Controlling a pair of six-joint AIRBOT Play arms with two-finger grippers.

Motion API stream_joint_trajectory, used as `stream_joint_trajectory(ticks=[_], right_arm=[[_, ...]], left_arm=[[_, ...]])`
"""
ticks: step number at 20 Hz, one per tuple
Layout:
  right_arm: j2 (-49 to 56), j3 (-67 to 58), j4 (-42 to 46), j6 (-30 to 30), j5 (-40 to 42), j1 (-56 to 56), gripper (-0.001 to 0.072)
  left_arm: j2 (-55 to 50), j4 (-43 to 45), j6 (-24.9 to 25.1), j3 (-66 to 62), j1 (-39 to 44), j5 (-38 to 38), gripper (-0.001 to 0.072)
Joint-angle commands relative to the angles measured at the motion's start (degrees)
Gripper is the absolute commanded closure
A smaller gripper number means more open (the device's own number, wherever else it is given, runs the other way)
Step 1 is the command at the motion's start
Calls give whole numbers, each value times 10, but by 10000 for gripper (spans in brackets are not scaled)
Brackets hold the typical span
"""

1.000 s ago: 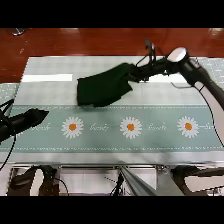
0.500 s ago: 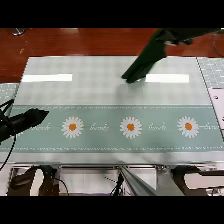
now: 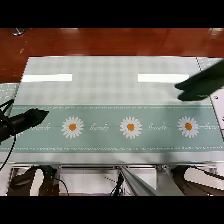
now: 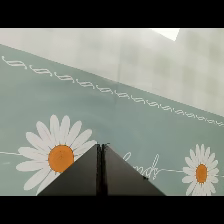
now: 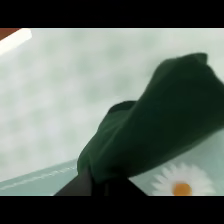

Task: Fold the shirts.

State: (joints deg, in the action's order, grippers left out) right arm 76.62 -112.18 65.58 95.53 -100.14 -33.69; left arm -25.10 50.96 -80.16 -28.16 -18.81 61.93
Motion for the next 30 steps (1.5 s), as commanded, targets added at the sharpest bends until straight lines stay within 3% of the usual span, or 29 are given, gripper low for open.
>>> stream_joint_trajectory(ticks=[1, 7, 12, 13, 14, 15, 18, 20, 21, 23, 24, 26, 28, 30], right_arm=[[-66, 76, 54, -7, -61, -115, 673], [-222, 310, 119, 24, -58, -301, 672], [-318, 417, 286, 99, -43, -355, 660], [-327, 424, 322, 118, -44, -355, 498], [-327, 425, 339, 121, -46, -355, 251], [-327, 425, 335, 117, -42, -355, 86], [-326, 425, 220, 67, 16, -355, 92], [-320, 424, 125, 85, 74, -355, 95], [-305, 421, 79, 88, 86, -347, 131], [-262, 403, -42, 23, 117, -290, 592], [-241, 393, -115, -8, 154, -239, 669], [-210, 373, -193, -51, 256, -97, 670], [-187, 365, -153, -83, 355, 82, 670], [-149, 366, 21, -75, 366, 259, 670]], left_arm=[[0, 0, 0, 0, 0, 0, 686], [0, 0, 0, 0, 0, -14, 686], [0, 0, 0, 0, 0, -14, 685], [0, 0, 0, 0, 0, -14, 686], [0, 0, 0, 0, 0, -14, 686], [0, -14, 1, 0, 0, -14, 686], [-38, -88, 71, -54, -1, -26, 686], [-95, -106, 77, -130, -1, -26, 686], [-133, -118, 77, -174, -1, -23, 686], [-209, -168, 82, -265, 3, 1, 686], [-247, -194, 99, -311, 12, 20, 687], [-320, -214, 108, -412, 67, 42, 687], [-369, -202, 130, -478, 145, 40, 688], [-395, -84, 116, -492, 240, 21, 688]])
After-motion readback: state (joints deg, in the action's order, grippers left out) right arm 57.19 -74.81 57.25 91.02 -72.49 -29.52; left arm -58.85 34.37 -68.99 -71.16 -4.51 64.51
